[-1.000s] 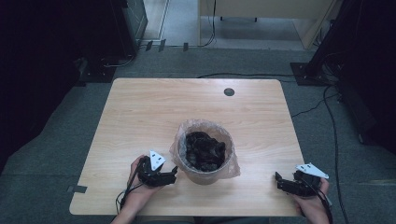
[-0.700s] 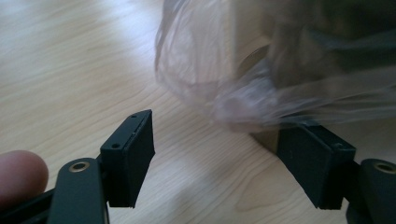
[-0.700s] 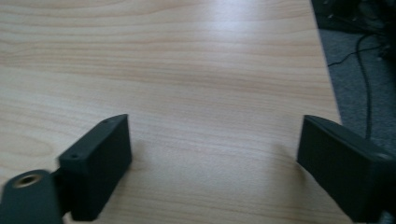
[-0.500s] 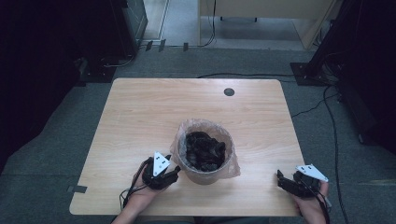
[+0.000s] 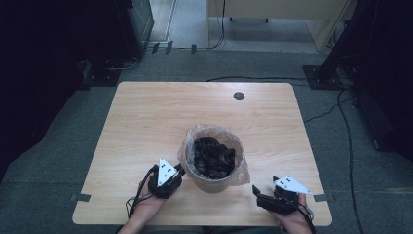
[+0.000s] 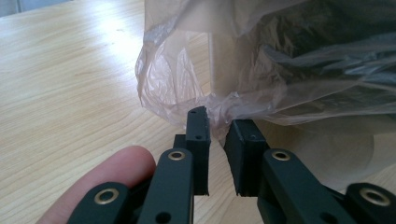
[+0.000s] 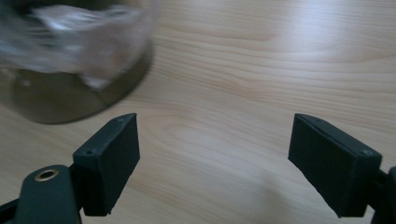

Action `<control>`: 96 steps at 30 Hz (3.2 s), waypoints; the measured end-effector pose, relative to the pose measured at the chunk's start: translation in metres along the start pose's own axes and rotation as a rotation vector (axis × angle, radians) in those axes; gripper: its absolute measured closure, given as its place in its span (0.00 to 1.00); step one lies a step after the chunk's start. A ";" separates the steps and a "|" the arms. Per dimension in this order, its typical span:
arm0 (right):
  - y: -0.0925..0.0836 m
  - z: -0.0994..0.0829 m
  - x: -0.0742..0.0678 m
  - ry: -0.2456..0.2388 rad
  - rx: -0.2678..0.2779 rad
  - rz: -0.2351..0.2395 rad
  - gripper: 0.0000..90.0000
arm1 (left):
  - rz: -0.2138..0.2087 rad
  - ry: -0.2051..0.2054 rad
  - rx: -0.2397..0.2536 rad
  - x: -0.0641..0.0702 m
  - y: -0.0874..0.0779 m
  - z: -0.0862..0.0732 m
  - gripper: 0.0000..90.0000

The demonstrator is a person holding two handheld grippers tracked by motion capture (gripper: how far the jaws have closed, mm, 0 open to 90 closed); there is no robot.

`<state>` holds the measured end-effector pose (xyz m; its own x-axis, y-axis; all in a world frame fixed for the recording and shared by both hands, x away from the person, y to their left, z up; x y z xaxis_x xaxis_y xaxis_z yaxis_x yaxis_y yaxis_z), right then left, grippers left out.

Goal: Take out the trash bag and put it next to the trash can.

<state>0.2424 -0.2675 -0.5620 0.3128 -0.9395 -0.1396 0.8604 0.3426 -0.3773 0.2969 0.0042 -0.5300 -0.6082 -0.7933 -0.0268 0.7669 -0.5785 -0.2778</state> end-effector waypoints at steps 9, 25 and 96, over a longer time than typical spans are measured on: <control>0.017 0.011 -0.031 -0.030 0.025 0.014 0.18 | -0.001 -0.019 0.004 0.001 0.000 0.002 0.91; 0.042 0.038 -0.043 -0.169 0.149 -0.036 0.74 | 0.022 -0.051 0.018 -0.003 -0.008 0.013 0.94; -0.005 0.121 -0.151 -0.001 0.292 0.256 0.28 | -0.111 -0.004 0.220 0.039 -0.014 0.136 0.74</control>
<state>0.2400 -0.1274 -0.4280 0.5329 -0.8235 -0.1949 0.8325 0.5514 -0.0539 0.2906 -0.0444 -0.3966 -0.6907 -0.7231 -0.0037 0.7219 -0.6892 -0.0630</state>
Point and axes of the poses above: each handheld gripper's, and its own axes: y roughly forward along the jaws, z roughly out of its top, x roughly to its right, the point moved 10 cm from there along y, roughly forward along the jaws, and after that the axes turned 15 degrees about x, right-handed, at the moved point
